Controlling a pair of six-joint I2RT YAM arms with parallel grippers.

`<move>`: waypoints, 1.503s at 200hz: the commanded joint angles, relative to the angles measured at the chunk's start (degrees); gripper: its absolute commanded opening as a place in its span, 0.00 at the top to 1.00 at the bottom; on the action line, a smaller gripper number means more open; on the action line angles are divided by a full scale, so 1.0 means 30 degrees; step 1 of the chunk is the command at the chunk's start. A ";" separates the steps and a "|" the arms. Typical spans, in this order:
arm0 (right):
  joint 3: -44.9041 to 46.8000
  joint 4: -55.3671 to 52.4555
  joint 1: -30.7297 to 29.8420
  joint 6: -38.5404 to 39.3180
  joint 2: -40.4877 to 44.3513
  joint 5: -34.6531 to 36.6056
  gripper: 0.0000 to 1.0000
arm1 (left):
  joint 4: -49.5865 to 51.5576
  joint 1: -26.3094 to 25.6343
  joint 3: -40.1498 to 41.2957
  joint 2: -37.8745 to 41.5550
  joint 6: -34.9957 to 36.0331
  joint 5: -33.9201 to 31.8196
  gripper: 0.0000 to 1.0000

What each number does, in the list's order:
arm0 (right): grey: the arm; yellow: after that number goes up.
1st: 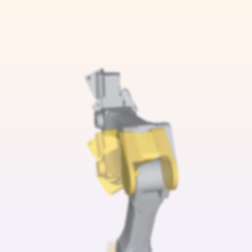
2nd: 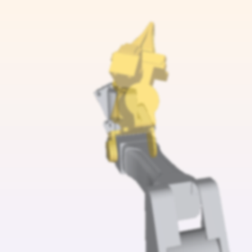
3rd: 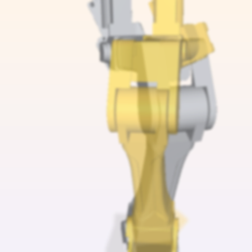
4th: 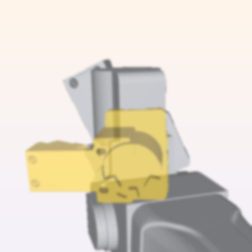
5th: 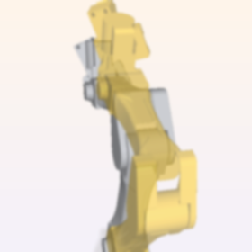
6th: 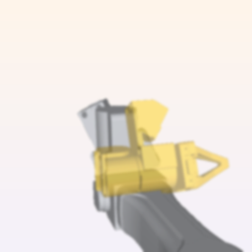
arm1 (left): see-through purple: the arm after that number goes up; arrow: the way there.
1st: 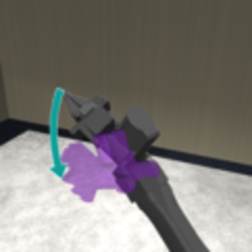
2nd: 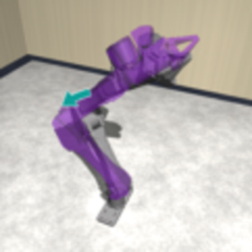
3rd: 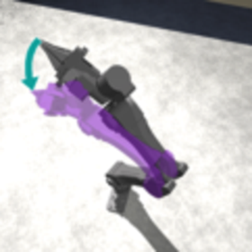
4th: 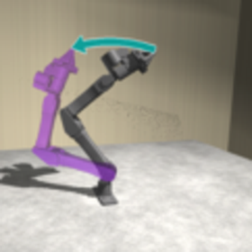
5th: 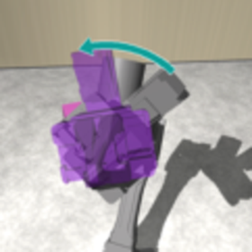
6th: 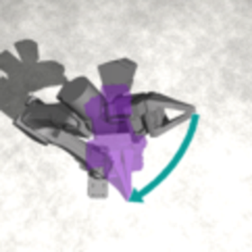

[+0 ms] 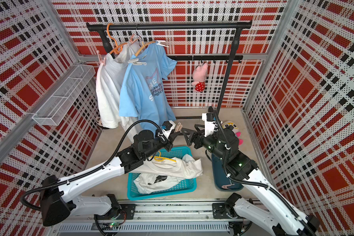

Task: Use clothespins to secure the t-shirt on both sides of the hanger
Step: Pick up the clothespin from the storage box, then open the clothespin.

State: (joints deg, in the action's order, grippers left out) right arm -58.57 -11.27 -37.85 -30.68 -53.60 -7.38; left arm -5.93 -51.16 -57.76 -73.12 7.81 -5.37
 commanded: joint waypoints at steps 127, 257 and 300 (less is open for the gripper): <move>0.0626 0.4256 0.0047 -0.5122 -0.2545 -0.2287 0.37 | -0.0827 -0.0993 -0.0069 0.0343 0.0848 -0.0173 1.00; 0.0948 0.4825 0.0047 -0.5199 -0.2482 -0.1337 0.49 | -0.0802 -0.1170 0.0030 0.0277 0.0732 -0.0442 1.00; 0.0788 0.4957 0.0032 -0.5212 -0.2638 -0.1475 0.65 | -0.0918 -0.1153 0.0176 0.0252 0.0706 -0.0533 0.99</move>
State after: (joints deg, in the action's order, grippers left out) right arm -56.16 1.39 -37.74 -46.19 -61.82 -11.60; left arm -7.27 -54.24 -57.76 -73.01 9.85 -6.48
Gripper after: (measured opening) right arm 0.396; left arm 0.171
